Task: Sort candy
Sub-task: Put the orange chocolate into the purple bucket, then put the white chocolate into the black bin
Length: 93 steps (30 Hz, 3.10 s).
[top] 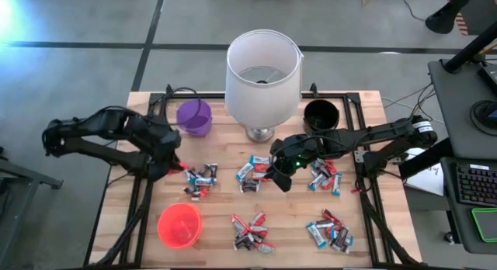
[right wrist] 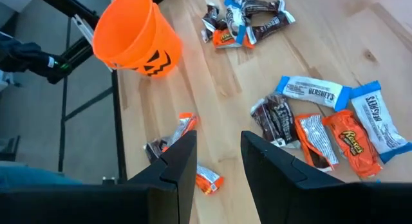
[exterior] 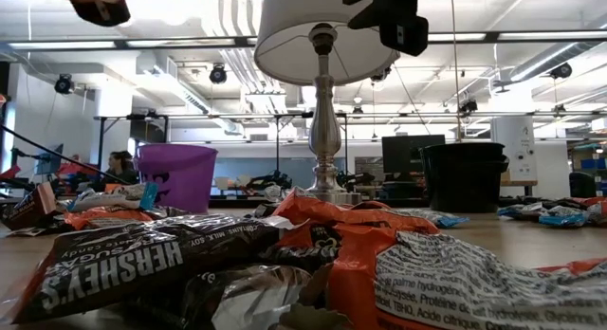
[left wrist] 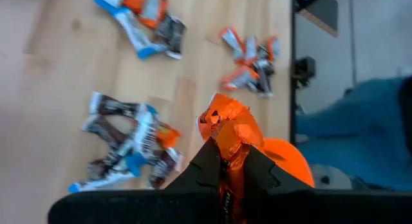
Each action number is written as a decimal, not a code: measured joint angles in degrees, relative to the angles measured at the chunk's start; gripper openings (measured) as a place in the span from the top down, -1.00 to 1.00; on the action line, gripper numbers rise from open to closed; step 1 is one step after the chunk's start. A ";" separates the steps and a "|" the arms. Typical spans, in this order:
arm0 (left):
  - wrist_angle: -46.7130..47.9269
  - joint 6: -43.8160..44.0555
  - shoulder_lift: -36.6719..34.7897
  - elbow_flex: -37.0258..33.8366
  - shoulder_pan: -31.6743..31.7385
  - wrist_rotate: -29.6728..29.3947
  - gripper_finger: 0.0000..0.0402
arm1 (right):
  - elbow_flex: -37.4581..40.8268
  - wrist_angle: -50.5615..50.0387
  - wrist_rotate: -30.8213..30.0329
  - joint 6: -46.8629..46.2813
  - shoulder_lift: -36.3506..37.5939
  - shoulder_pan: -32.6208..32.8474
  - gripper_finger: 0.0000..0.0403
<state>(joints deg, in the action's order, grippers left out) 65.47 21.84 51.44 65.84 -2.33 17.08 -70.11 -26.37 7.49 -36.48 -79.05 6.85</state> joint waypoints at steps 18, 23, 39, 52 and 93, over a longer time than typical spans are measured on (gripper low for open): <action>0.54 -10.81 -0.15 0.00 6.53 -35.07 0.99 | 0.00 0.06 -2.25 -3.44 0.00 0.00 0.43; -2.25 -18.71 -0.15 0.00 17.91 -34.74 0.99 | 0.00 0.05 -5.78 -4.11 0.01 0.00 0.43; -9.94 -30.79 10.75 0.00 43.35 -19.34 0.85 | 0.01 0.06 -6.12 -4.03 0.01 0.00 0.43; -9.60 -34.86 15.71 0.04 43.50 -14.42 0.64 | 0.02 0.04 -6.03 -5.06 0.31 0.00 0.43; 1.55 -40.41 0.80 3.50 43.41 1.99 0.52 | 6.70 -12.54 -10.51 -17.05 -5.95 1.16 0.43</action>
<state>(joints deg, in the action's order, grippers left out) 67.02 -18.57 52.24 69.34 41.08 19.07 -63.40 -38.91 -3.02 -53.53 -85.00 8.01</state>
